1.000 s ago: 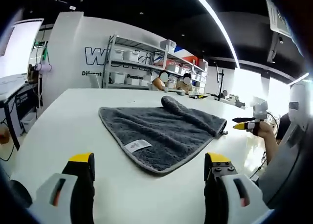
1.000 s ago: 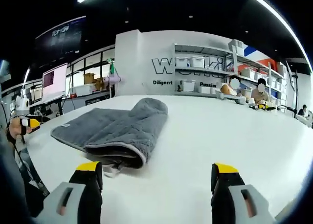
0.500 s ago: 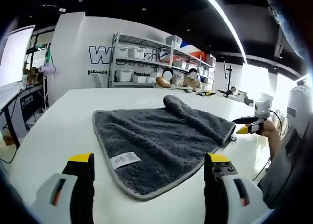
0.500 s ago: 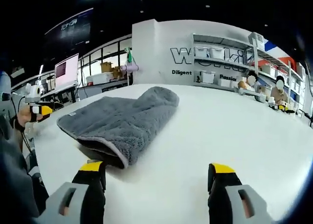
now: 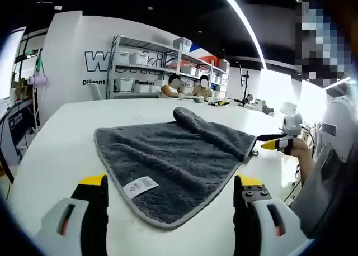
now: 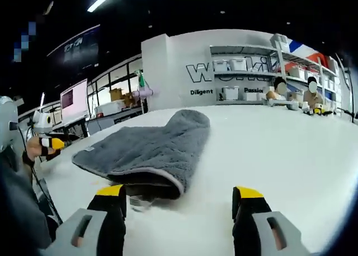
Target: Fold the towel on the table until its edges align and the towel forms a compact rectangular stack.
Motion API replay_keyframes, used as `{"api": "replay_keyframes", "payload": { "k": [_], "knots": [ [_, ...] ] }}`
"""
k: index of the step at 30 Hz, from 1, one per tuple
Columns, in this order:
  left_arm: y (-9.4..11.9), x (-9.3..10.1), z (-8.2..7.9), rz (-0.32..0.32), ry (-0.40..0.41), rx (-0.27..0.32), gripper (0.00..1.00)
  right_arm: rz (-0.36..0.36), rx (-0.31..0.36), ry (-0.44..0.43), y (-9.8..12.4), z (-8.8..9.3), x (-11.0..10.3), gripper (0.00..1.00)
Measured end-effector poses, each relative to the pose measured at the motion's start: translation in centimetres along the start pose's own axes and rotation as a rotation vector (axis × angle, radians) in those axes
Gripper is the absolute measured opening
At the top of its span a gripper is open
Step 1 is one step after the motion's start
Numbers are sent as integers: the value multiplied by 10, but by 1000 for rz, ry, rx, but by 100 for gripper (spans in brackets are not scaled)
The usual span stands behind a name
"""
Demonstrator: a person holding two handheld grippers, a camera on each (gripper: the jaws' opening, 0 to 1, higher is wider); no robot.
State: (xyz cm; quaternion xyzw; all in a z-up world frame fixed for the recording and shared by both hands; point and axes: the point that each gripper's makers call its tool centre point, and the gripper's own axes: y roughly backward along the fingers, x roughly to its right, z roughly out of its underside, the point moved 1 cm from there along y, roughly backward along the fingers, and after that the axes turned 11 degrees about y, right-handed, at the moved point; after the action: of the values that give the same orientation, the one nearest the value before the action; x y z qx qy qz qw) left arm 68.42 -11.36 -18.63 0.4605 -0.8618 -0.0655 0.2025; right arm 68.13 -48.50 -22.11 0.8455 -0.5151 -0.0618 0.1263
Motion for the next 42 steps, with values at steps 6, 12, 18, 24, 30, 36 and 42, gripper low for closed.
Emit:
{"api": "replay_keyframes", "payload": {
  "k": [6, 12, 18, 24, 30, 36, 42],
  "knots": [
    [14, -12, -1, 52, 6, 24, 98, 42, 41, -167, -2, -5, -20, 79],
    [26, -25, 5, 81, 41, 63, 98, 103, 82, -301, -2, -13, -21, 77],
    [29, -30, 10, 112, 62, 69, 98, 90, 166, -531, -6, -16, -22, 76],
    [29, -35, 5, 138, 59, 90, 98, 145, 174, -589, -8, -13, -18, 72],
    [24, -41, 4, 155, 71, 116, 98, 178, 148, -591, -18, -10, -12, 60],
    [18, -45, 2, 164, 80, 134, 98, 235, 54, -445, -25, 5, 0, 37],
    [16, -48, -1, 164, 81, 141, 98, 254, 5, -360, -24, 11, 0, 24]
  ]
}}
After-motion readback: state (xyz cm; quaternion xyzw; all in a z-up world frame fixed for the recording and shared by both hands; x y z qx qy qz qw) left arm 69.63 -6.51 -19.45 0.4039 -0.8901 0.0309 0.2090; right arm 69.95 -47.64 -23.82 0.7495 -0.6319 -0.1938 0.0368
